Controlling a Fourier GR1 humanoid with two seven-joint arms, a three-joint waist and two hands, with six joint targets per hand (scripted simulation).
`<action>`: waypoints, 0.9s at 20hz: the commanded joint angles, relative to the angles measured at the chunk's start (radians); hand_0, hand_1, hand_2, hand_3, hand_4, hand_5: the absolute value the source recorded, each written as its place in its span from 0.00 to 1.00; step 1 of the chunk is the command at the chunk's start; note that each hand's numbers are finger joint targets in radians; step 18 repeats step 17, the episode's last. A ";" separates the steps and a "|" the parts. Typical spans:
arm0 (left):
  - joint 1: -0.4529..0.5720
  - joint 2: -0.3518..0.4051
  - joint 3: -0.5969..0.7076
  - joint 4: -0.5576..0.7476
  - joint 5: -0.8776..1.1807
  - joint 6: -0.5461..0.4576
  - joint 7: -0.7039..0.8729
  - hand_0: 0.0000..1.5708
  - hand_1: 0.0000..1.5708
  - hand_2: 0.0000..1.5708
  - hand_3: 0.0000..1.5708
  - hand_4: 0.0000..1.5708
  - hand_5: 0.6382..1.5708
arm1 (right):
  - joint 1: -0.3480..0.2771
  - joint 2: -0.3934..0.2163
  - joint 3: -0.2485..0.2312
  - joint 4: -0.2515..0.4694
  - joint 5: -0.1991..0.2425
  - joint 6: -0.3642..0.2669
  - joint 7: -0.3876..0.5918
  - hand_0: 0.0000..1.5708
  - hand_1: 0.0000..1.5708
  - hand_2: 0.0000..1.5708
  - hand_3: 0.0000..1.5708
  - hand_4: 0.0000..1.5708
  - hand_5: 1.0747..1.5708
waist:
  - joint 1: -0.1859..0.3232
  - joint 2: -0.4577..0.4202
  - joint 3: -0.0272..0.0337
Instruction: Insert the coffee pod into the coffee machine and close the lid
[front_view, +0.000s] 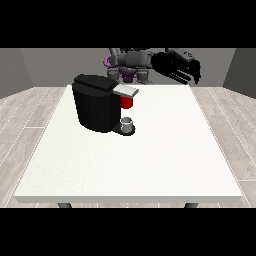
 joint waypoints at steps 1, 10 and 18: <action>-0.019 -0.009 -0.026 -0.030 -0.019 0.008 0.007 0.00 0.00 0.00 0.00 0.22 1.00 | -0.087 0.016 -0.003 0.063 0.000 -0.009 -0.066 0.00 0.00 0.00 0.00 0.08 1.00 | 0.023 0.030 -0.0080; 0.131 -0.018 -0.010 -0.022 -0.017 0.038 -0.023 0.00 0.00 0.00 0.00 0.17 1.00 | 0.027 0.208 0.088 0.063 0.002 -0.043 -0.237 0.00 0.00 0.00 0.00 0.00 1.00 | -0.093 -0.076 -0.0082; 0.194 0.039 0.094 0.083 0.022 0.038 -0.038 0.00 0.00 0.00 0.00 0.17 1.00 | 0.159 0.329 0.240 -0.003 -0.062 -0.023 -0.283 0.00 0.00 0.00 0.00 0.17 1.00 | -0.237 -0.200 -0.0084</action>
